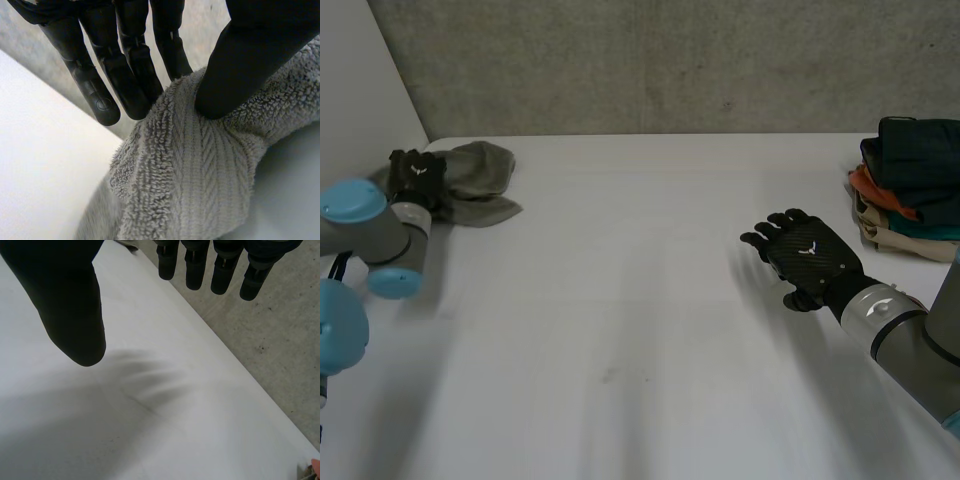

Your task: Fold the laundry.

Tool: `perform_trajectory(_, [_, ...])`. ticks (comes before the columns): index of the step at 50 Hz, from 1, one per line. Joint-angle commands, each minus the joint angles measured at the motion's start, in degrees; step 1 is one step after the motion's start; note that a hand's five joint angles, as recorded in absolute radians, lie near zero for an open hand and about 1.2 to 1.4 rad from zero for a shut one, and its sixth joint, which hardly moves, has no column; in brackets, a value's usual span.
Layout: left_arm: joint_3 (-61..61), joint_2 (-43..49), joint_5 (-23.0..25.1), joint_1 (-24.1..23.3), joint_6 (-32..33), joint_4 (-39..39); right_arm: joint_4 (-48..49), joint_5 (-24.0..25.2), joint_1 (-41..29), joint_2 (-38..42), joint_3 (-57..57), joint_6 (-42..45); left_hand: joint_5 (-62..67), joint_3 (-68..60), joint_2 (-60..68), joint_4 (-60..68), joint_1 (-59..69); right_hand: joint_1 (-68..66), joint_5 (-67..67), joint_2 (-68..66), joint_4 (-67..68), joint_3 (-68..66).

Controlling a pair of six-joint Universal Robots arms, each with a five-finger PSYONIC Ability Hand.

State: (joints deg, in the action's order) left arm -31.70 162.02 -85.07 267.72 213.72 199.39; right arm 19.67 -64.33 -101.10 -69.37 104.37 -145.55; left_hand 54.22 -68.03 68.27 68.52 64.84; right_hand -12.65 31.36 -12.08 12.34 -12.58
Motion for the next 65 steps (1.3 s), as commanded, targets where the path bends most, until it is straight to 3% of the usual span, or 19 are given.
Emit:
perform_trajectory(1, [-14.1,-16.9,0.0,-4.9,-4.8,0.7,0.5,0.0,-0.1,-0.1,0.1,0.0,15.8,-12.0,11.7,11.5,15.2,2.7,-31.4,2.1,-2.3,2.6])
perform_trajectory(4, [-21.3,-25.5,0.3,-7.0,-9.1,2.2,0.8,0.0,0.0,-0.1,0.2,-0.1,15.8,-12.0,11.7,11.5,15.2,2.7,-31.4,2.1,-2.3,2.6])
perform_trajectory(9, [-34.5,-42.3,0.4,-15.2,-19.3,5.8,0.8,-0.2,0.2,-0.1,0.4,-0.3,15.8,-12.0,11.7,11.5,15.2,2.7,-31.4,2.1,-2.3,2.6])
perform_trajectory(14, [-42.3,-51.2,0.6,-23.1,-24.2,5.8,0.9,-1.8,1.7,-0.9,0.5,-0.8,15.8,-12.0,11.7,11.5,15.2,2.7,-31.4,2.1,-2.3,2.6])
perform_trajectory(20, [-48.3,-46.5,-0.1,-36.1,-24.8,4.7,0.9,-3.9,2.9,-2.5,0.5,-1.1,15.8,-12.0,11.7,11.5,15.2,2.7,-31.4,2.1,-2.3,2.6])
perform_trajectory(24, [-47.4,-36.7,-0.8,-42.3,-24.8,3.3,0.9,-5.0,4.0,-3.0,0.2,-1.2,15.8,-12.0,11.7,11.5,15.2,2.7,-31.4,2.1,-2.3,2.6])
perform_trajectory(27, [-46.2,-33.0,-2.4,-44.0,-24.9,1.7,0.9,-5.8,4.2,-3.0,0.0,-1.2,15.8,-12.0,11.7,11.5,15.2,2.7,-31.4,2.1,-2.3,2.6])
perform_trajectory(31, [-46.1,-33.3,-6.4,-44.9,-25.3,-1.1,0.8,-6.1,4.6,-3.0,-0.3,-1.2,-15.8,19.6,-19.8,-20.1,-16.4,2.7,-31.4,2.1,-2.3,2.6])
perform_trajectory(32, [-46.6,-35.3,-7.6,-44.9,-25.4,-1.5,0.8,-6.1,4.6,-3.0,-0.3,-1.2,-30.0,33.8,-34.0,-34.3,-30.6,2.7,-31.4,2.1,-2.3,2.6])
perform_trajectory(35, [-47.8,-39.9,-8.3,-44.7,-25.4,-1.6,0.8,-6.2,4.6,-3.0,-0.4,-1.2,-54.1,57.9,-58.2,-58.4,-54.7,2.7,-31.4,2.1,-2.3,2.6])
perform_trajectory(41, [-53.6,-51.8,-8.0,-40.4,-24.8,-1.0,0.1,-7.5,4.5,-3.1,-0.1,-2.6,-54.2,58.0,-58.3,-58.5,-54.8,2.7,-31.4,2.1,-2.3,2.6])
perform_trajectory(46, [-57.0,-55.9,-7.0,-31.0,-24.5,-0.8,-3.0,-7.9,3.9,-4.7,0.1,-6.3,-53.3,57.1,-57.4,-57.6,-54.0,2.7,-31.4,2.1,-2.3,2.6])
perform_trajectory(50, [-57.9,-55.9,-2.6,-23.6,-23.4,-0.9,-10.4,-7.7,2.7,-6.0,0.0,-9.4,-51.8,55.6,-55.9,-56.1,-52.4,2.7,-31.4,2.1,-2.3,2.6])
perform_trajectory(56, [-54.4,-48.3,5.8,-12.1,-16.2,-0.8,-19.9,-7.7,-3.2,-7.4,-0.4,-14.3,-51.1,55.0,-55.2,-55.5,-51.8,2.7,-31.4,2.1,-2.3,2.6])
perform_trajectory(65, [-42.1,-32.0,10.9,-4.7,-2.8,-4.1,-16.3,-8.8,-14.9,-5.7,1.5,-20.1,-51.0,54.8,-55.0,-55.3,-51.6,2.7,-31.4,2.1,-2.3,2.6])
